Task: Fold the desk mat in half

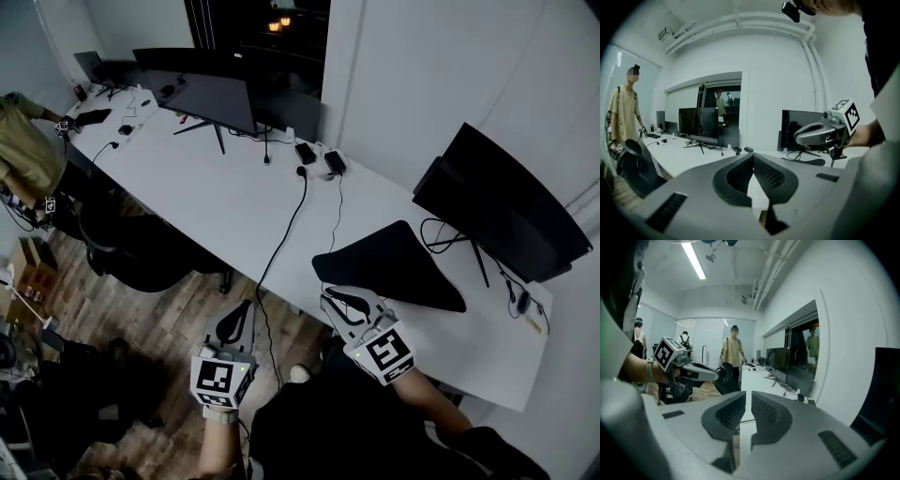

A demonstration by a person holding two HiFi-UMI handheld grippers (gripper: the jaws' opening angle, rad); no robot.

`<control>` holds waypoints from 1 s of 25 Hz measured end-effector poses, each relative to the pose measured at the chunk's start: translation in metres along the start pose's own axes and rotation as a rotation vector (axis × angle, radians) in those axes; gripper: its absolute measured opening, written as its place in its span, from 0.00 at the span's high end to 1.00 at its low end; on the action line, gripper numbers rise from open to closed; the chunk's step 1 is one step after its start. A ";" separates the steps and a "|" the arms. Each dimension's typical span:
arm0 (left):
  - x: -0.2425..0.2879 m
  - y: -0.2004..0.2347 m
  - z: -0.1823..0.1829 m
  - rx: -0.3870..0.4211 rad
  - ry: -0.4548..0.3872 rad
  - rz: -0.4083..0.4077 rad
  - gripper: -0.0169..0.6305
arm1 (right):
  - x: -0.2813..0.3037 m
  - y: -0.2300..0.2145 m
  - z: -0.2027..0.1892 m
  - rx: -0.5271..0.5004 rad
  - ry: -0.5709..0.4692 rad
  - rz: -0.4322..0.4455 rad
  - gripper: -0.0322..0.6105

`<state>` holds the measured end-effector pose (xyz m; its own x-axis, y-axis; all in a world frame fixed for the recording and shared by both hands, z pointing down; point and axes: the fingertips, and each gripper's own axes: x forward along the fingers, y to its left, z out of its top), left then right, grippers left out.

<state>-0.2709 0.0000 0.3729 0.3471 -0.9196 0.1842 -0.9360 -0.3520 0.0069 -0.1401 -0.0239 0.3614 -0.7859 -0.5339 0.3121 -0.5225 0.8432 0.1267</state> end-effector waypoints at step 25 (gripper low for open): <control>-0.017 -0.006 0.004 -0.029 -0.060 0.000 0.96 | -0.003 0.009 -0.004 -0.008 0.003 0.005 0.88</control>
<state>-0.2710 0.0170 0.3656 0.3496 -0.9285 0.1254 -0.9368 -0.3479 0.0356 -0.1413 -0.0147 0.3659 -0.7876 -0.5293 0.3153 -0.5156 0.8464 0.1330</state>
